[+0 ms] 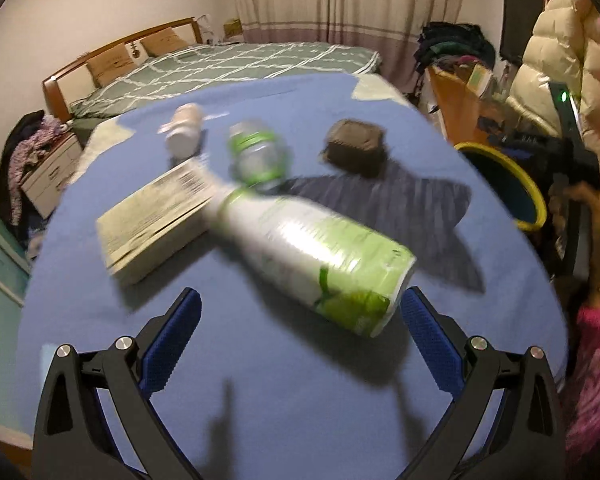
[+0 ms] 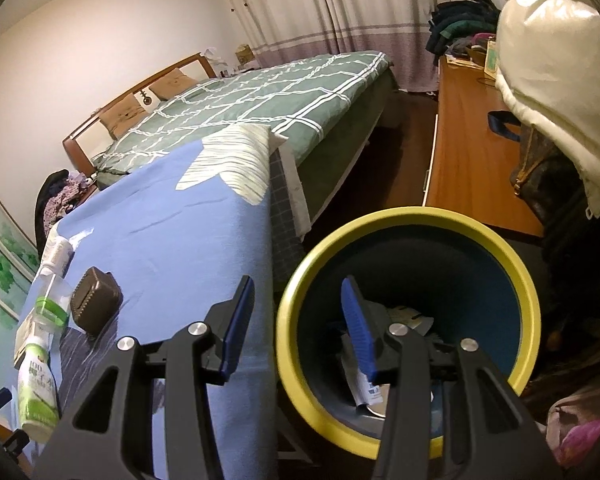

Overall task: Collect trash
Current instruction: 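Move the left gripper toward the white-green milk bottle, then grasp the white-green milk bottle with the left gripper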

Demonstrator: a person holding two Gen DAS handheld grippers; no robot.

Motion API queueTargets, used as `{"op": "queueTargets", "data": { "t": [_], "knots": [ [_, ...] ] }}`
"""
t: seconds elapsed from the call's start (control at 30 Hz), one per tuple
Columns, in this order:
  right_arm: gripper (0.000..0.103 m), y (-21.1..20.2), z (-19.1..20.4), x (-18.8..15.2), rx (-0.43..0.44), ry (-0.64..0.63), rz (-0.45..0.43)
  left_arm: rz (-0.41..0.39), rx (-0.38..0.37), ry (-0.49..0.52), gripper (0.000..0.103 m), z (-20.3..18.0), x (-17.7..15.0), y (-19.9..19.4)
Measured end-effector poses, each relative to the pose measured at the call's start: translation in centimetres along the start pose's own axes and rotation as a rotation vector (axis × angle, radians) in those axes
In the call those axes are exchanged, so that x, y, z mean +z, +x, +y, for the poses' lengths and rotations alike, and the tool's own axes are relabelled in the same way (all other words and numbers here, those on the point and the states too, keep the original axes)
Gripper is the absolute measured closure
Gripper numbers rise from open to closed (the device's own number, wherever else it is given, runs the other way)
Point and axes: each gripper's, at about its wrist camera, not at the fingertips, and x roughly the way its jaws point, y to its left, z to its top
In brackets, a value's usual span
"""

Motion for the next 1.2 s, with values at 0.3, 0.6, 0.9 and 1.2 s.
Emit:
{"op": "queueTargets", "data": {
  "t": [0.3,0.6,0.9,1.2],
  "knots": [
    [0.059,0.0,2.7,0.0,0.025,-0.036,0.004,-0.021,-0.084,-0.131,0.005,2.8,-0.5,-2.6],
    [0.054,0.1,3.7,0.1,0.038,-0.069,0.029,0.239,-0.147,-0.101,0.021,0.7,4.6,4.6],
    [0.054,1.1,3.4,-0.4,0.055,-0.066,0.065,0.355,-0.102,0.008,0.035,-0.1,6.6,6.8],
    [0.054,-0.9,2.3,-1.2,0.044,-0.055,0.041,0.229,-0.117,0.114,0.045,-0.9,6.6,3.7]
  ]
}}
